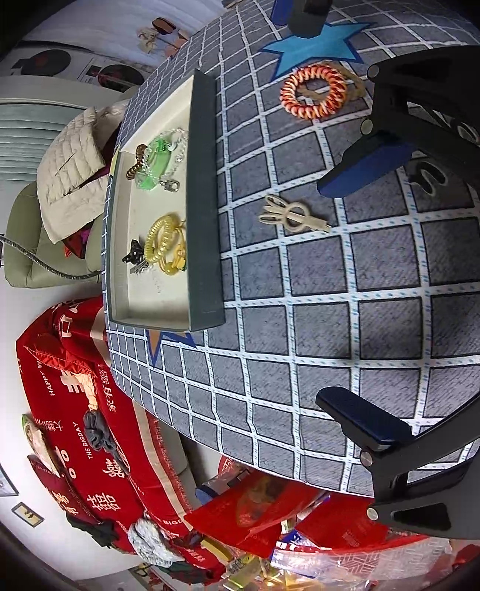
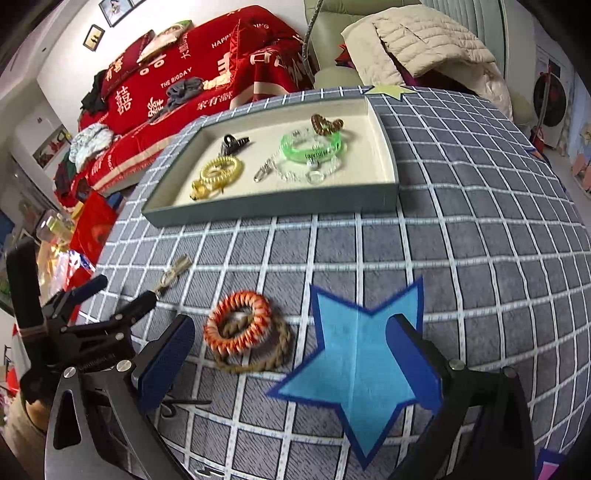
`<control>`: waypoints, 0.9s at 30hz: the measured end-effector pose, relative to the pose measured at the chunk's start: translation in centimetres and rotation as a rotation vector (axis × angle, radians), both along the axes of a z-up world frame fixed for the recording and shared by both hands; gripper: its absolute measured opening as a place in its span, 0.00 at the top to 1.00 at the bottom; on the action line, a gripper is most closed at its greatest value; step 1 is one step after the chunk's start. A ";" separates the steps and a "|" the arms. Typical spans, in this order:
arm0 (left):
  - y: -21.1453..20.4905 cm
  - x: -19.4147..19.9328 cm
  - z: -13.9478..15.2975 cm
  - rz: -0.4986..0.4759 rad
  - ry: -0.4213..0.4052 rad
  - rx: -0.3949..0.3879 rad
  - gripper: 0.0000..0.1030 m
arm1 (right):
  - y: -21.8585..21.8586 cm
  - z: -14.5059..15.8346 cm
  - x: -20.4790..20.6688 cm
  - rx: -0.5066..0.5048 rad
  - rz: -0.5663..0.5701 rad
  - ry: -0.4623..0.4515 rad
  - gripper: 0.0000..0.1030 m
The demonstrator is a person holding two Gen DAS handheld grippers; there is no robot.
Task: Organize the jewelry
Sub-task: 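Withdraw both grippers from the tray toward the beige clip and orange coil, then grasp the beige bunny-ear hair clip with the left gripper while the right gripper grasps the orange coil bracelet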
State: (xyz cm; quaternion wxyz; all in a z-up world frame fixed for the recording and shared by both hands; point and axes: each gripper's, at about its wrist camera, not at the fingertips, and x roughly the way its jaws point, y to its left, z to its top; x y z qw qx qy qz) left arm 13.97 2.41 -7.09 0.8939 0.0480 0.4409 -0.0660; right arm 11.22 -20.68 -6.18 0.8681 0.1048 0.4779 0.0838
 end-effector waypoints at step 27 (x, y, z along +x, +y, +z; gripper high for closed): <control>-2.7 1.7 -0.7 -0.062 0.029 0.038 0.00 | 4.1 -1.0 2.0 -0.152 0.149 0.040 0.49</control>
